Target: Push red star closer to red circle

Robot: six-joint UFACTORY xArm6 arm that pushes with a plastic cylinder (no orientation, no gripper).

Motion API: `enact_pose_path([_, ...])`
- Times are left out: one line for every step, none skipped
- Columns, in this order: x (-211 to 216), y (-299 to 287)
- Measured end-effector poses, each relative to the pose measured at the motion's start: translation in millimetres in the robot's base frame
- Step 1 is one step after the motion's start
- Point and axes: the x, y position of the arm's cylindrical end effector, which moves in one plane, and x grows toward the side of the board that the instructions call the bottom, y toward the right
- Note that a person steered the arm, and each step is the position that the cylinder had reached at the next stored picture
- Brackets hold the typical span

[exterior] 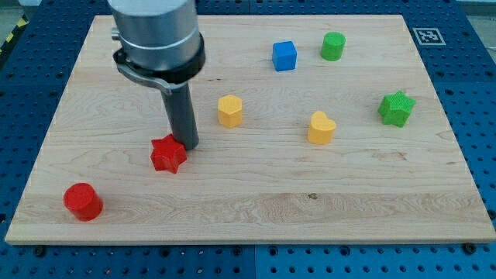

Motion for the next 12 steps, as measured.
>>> enact_pose_path([4,-6])
enact_pose_path([32,-6])
enact_pose_path([43,-6])
enact_pose_path([46,-2])
enact_pose_path([56,5])
enact_pose_path([73,-11])
enact_pose_path([73,-25])
enact_pose_path([73,-28])
enact_pose_path([73,-35])
enact_pose_path([73,-58])
enact_pose_path([73,-63])
enact_pose_path([69,-56])
